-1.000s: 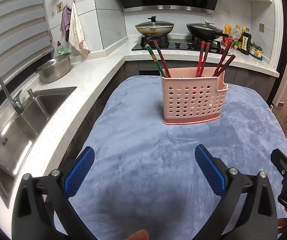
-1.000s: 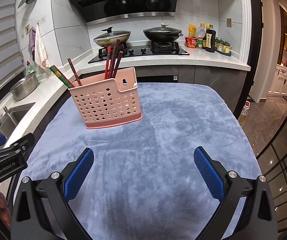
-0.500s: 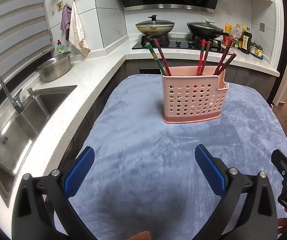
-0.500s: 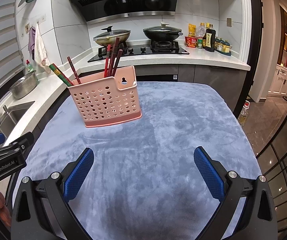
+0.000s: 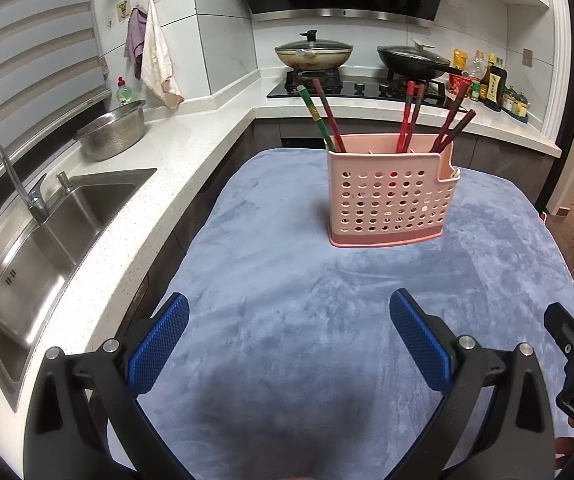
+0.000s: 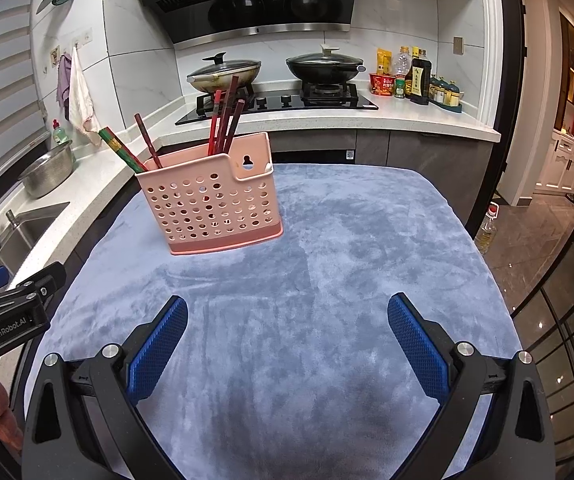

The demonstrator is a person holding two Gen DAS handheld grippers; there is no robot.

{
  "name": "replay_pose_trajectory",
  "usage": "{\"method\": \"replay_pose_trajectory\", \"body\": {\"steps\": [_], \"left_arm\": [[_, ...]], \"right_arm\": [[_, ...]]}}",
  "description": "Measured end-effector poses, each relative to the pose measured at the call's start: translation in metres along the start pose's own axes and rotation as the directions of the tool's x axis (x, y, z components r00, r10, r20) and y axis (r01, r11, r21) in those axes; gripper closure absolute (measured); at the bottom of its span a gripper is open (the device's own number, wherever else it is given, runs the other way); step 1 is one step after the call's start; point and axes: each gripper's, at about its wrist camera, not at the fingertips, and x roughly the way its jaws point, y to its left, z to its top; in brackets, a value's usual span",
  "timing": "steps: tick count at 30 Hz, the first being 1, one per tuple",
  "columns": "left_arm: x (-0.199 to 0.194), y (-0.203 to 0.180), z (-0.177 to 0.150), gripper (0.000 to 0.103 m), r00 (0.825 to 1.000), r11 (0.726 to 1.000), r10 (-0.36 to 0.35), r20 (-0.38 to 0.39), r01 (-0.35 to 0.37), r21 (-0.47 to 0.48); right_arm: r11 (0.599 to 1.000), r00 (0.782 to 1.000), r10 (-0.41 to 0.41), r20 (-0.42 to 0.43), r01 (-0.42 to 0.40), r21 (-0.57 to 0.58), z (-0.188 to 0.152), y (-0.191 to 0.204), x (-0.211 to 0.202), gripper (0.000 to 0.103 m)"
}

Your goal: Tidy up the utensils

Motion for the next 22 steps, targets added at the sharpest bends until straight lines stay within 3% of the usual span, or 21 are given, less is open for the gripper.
{"method": "replay_pose_trajectory", "body": {"steps": [22], "left_arm": [[-0.0025,0.0006,0.0037,0.007,1.0,1.0,0.001,0.022,-0.001,0.018]], "right_arm": [[0.999,0.999,-0.042,-0.002,0.042,-0.014,0.0,-0.0025,0.0003,0.007]]}}
